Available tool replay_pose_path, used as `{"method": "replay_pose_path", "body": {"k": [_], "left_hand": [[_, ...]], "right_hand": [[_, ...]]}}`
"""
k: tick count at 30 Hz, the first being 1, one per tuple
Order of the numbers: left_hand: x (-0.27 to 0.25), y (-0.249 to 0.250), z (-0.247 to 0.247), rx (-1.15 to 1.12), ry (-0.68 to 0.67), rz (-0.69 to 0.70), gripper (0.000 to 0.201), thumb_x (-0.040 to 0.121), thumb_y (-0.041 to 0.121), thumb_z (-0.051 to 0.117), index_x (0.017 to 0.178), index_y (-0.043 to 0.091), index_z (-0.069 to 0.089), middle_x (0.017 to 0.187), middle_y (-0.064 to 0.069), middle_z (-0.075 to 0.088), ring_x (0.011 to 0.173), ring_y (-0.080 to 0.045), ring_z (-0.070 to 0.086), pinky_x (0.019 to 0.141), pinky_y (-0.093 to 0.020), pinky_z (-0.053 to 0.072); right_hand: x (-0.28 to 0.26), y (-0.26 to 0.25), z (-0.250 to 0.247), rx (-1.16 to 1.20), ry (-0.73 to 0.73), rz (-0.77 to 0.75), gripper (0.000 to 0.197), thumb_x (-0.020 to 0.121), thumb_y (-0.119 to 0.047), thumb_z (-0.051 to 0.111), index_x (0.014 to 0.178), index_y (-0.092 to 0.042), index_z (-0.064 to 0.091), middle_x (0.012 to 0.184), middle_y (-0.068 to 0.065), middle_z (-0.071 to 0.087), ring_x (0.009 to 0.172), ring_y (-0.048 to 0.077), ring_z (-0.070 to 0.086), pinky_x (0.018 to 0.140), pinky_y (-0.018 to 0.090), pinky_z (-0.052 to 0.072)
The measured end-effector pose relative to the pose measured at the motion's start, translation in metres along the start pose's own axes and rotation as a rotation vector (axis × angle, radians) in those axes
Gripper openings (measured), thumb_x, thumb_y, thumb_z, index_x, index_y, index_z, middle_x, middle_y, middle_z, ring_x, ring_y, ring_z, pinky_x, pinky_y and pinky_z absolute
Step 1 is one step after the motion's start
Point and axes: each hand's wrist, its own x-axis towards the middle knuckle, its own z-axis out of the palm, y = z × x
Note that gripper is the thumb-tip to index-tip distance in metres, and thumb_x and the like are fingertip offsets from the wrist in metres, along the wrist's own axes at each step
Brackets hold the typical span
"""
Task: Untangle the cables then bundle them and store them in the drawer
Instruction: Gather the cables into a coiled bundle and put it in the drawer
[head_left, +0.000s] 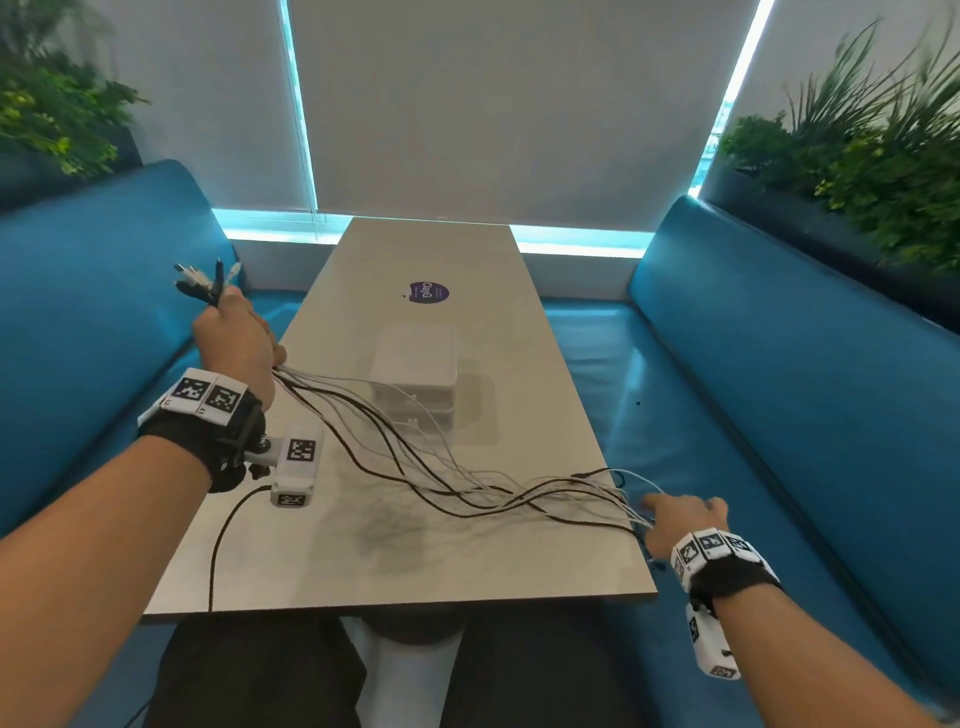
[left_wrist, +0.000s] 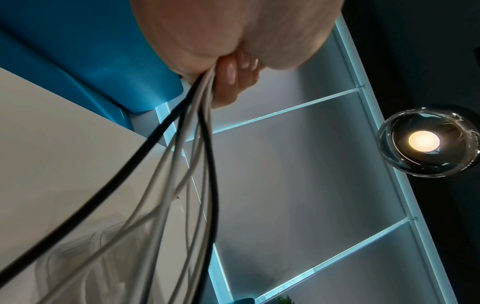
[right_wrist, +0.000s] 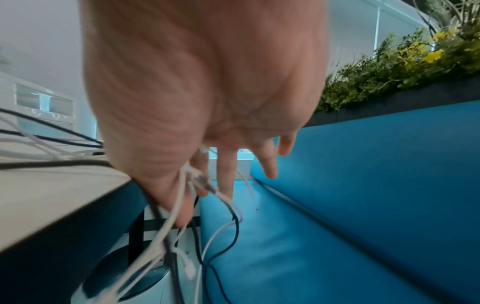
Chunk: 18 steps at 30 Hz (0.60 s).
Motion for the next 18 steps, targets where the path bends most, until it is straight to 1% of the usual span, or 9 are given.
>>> {"method": "replay_pose_path", "body": {"k": [2,4,7,8,9,11,13,15,18], "left_hand": [[0.001,-0.001,0.000,0.010,0.002,-0.004,0.030,0.100,0.040,0.044,0.075,0.024,0.045,0.060,0.005,0.034,0.046,-0.008,0.030,0.043,-0.017,0.026],[0.003,-0.001,-0.001,0.017,0.007,-0.008,0.030,0.100,0.042,0.045,0.075,0.025,0.046,0.061,0.005,0.035,0.048,-0.008,0.031,0.043,-0.016,0.028],[0.004,-0.001,-0.002,0.006,0.004,-0.009,0.029,0.100,0.042,0.045,0.076,0.025,0.046,0.062,0.004,0.035,0.049,-0.008,0.032,0.043,-0.016,0.030],[0.004,-0.001,-0.002,0.005,0.003,-0.009,0.029,0.099,0.043,0.046,0.077,0.025,0.047,0.063,0.005,0.036,0.049,-0.008,0.032,0.043,-0.016,0.030],[0.005,-0.001,-0.002,0.003,0.003,-0.010,0.028,0.099,0.043,0.046,0.077,0.025,0.047,0.063,0.005,0.035,0.049,-0.008,0.032,0.043,-0.016,0.030],[0.007,-0.001,-0.004,0.007,0.008,-0.005,0.028,0.098,0.044,0.046,0.077,0.025,0.047,0.063,0.005,0.035,0.049,-0.008,0.031,0.043,-0.017,0.029],[0.010,-0.002,-0.005,0.016,0.012,0.009,0.029,0.098,0.043,0.045,0.076,0.025,0.047,0.063,0.004,0.034,0.049,-0.008,0.031,0.043,-0.016,0.029],[0.011,-0.002,-0.004,0.035,0.011,0.018,0.028,0.098,0.043,0.044,0.076,0.025,0.046,0.063,0.004,0.035,0.049,-0.009,0.032,0.043,-0.017,0.029],[0.010,-0.004,-0.002,0.044,-0.003,0.015,0.029,0.098,0.044,0.043,0.079,0.021,0.048,0.063,0.004,0.034,0.050,-0.010,0.031,0.043,-0.018,0.029]], "right_hand": [[-0.002,0.001,-0.002,-0.054,0.035,0.018,0.046,0.073,-0.036,0.055,0.119,-0.041,0.056,0.104,-0.007,0.068,0.113,0.018,0.051,0.095,0.040,0.026],[-0.006,0.000,-0.006,-0.047,0.079,0.069,0.051,0.076,-0.041,0.059,0.126,-0.030,0.053,0.108,-0.001,0.063,0.112,0.022,0.046,0.091,0.038,0.030],[-0.003,-0.001,-0.006,0.130,0.040,0.224,0.093,0.075,-0.053,0.066,0.148,-0.010,0.028,0.121,0.011,0.058,0.114,0.029,0.052,0.095,0.037,0.043],[0.001,0.000,-0.003,0.209,0.012,0.263,0.101,0.069,-0.058,0.069,0.145,-0.004,0.030,0.120,0.011,0.059,0.110,0.028,0.058,0.094,0.037,0.048],[0.007,0.003,0.001,0.264,-0.024,0.285,0.102,0.059,-0.063,0.071,0.135,-0.003,0.043,0.115,0.010,0.060,0.101,0.026,0.063,0.089,0.035,0.052],[0.018,0.009,0.009,0.284,-0.114,0.247,0.086,0.042,-0.074,0.069,0.097,-0.009,0.062,0.108,0.008,0.061,0.082,0.019,0.062,0.074,0.028,0.054],[0.012,0.011,0.005,0.241,-0.178,0.238,0.070,0.051,-0.073,0.072,0.087,-0.013,0.061,0.107,0.006,0.064,0.080,0.018,0.061,0.062,0.024,0.047],[0.007,0.010,0.003,0.251,-0.224,0.191,0.061,0.069,-0.055,0.076,0.112,-0.014,0.061,0.117,0.006,0.064,0.097,0.021,0.062,0.072,0.025,0.049],[0.002,0.012,0.001,0.297,-0.166,0.100,0.078,0.073,-0.049,0.073,0.138,-0.014,0.050,0.142,0.008,0.050,0.128,0.024,0.051,0.102,0.031,0.045]]}}
